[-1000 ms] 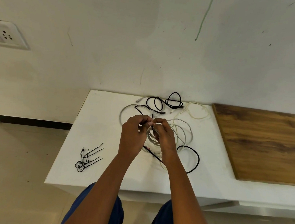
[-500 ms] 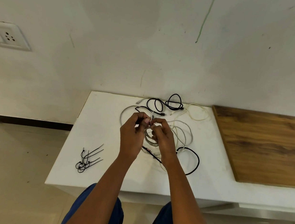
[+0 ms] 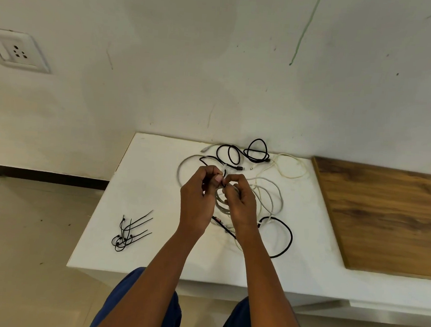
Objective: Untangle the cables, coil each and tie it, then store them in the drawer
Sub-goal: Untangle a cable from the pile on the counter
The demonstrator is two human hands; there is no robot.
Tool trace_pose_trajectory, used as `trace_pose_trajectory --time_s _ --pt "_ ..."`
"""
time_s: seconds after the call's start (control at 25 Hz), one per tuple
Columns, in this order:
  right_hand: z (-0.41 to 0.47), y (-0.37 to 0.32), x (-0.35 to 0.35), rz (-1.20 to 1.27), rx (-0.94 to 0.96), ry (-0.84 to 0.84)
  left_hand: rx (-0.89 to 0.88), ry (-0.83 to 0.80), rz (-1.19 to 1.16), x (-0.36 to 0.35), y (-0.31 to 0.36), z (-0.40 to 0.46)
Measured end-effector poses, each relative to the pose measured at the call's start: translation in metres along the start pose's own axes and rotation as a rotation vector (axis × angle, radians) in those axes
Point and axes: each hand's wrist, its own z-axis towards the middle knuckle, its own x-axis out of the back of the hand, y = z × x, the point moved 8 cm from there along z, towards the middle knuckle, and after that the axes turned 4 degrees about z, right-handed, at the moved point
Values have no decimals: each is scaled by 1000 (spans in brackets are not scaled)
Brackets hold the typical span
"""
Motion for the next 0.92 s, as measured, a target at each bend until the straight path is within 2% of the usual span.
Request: trace_pose_trajectory --time_s 0.24,0.36,0.6,0.76,0.92 --pt "1 -2 -1 -61 18 54 10 67 0 2 -1 1" --pt "-1 0 -2 13 -5 114 19 82 9 -1 -2 0" --pt "2 15 -12 82 -79 66 50 104 -7 4 -8 3" --pt "1 30 -23 264 -220 -25 145 72 -127 8 -21 11" --pt "1 38 -34 506 -329 -16 258 8 -263 9 -33 18"
